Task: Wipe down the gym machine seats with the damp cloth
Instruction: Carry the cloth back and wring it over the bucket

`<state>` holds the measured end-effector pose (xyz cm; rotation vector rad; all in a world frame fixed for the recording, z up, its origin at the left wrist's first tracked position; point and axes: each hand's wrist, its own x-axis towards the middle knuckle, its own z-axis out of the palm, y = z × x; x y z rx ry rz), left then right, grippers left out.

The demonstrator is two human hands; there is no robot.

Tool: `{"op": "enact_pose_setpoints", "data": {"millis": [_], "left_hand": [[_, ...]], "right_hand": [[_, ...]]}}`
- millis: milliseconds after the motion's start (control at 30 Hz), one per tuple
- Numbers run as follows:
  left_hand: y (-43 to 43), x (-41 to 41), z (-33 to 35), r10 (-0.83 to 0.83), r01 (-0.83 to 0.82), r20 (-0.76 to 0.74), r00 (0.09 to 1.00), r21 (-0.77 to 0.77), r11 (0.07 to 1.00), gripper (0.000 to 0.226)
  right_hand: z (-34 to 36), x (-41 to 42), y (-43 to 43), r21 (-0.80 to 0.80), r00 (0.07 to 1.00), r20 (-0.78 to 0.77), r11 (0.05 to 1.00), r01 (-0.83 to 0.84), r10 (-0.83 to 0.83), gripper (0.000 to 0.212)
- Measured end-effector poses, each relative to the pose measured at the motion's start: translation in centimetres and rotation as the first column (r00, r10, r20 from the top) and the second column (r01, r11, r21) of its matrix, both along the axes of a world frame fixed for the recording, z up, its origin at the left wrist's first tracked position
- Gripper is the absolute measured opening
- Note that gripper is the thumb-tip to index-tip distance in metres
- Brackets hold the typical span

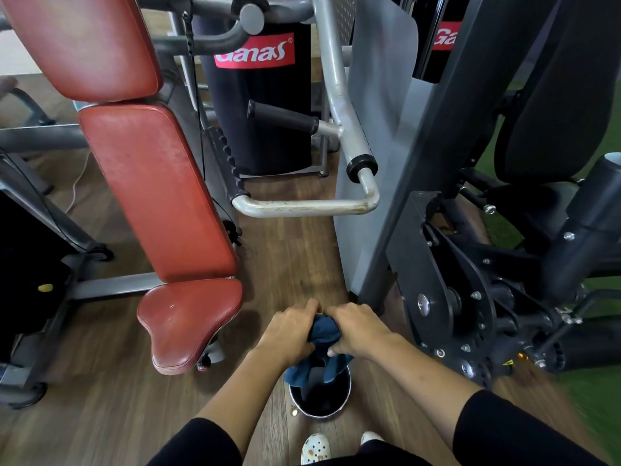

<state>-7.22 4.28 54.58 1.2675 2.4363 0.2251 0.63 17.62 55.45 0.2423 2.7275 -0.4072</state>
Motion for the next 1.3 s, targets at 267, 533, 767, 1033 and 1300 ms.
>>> {"op": "enact_pose_setpoints", "data": {"millis": [267, 533, 767, 1033, 1300], "left_hand": [[-0.4, -0.6, -0.3, -0.035, 0.032, 0.148, 0.988, 0.023, 0.999, 0.049], [-0.7, -1.0, 0.2, -0.075, 0.074, 0.114, 0.991, 0.015, 0.997, 0.034], [-1.0, -0.6, 0.4, -0.119, 0.117, -0.093, 0.989, -0.03, 0.993, 0.041], [-1.4, -0.6, 0.2, -0.133, 0.133, -0.209, 0.969, -0.013, 0.991, 0.042], [-2.0, 0.5, -0.6, -0.123, 0.124, -0.132, 0.984, 0.002, 0.992, 0.045]], "right_hand": [[0.1, 0.4, 0.2, -0.159, 0.998, 0.057, 0.986, 0.042, -0.033, 0.037], [0.0, 0.8, 0.2, -0.078, 1.0, -0.023, 0.997, 0.007, -0.009, 0.027], [0.0, 0.8, 0.4, -0.029, 0.997, 0.018, 0.997, 0.076, -0.076, 0.038], [0.6, 1.0, 0.6, -0.096, 0.999, 0.001, 0.995, 0.033, -0.033, 0.031], [0.3, 1.9, 0.5, -0.061, 1.0, 0.0, 0.998, -0.004, 0.004, 0.03]]}}
